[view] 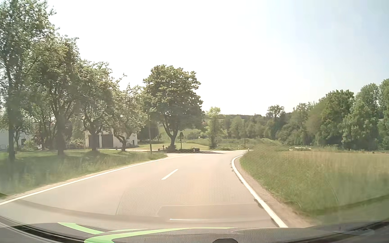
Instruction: Follow the waypoints while adhering to traffic rules and regulations
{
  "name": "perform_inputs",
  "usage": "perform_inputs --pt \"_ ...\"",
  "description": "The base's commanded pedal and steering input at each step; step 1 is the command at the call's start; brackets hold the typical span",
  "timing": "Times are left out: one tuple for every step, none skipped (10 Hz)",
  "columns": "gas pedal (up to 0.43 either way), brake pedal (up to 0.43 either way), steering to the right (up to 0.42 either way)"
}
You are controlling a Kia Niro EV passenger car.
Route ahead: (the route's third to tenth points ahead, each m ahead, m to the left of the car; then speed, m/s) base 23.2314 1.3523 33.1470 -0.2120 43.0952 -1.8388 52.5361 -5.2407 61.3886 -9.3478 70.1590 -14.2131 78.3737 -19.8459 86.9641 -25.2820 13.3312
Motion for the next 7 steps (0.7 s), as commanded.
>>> perform_inputs --pt "0.000 0.012 0.012" --pt "0.000 0.037 0.011" --pt "0.000 0.067 0.012" --pt "0.000 0.091 0.012" --pt "0.000 0.104 0.012" --pt "0.000 0.116 0.013" --pt "0.000 0.116 0.016"
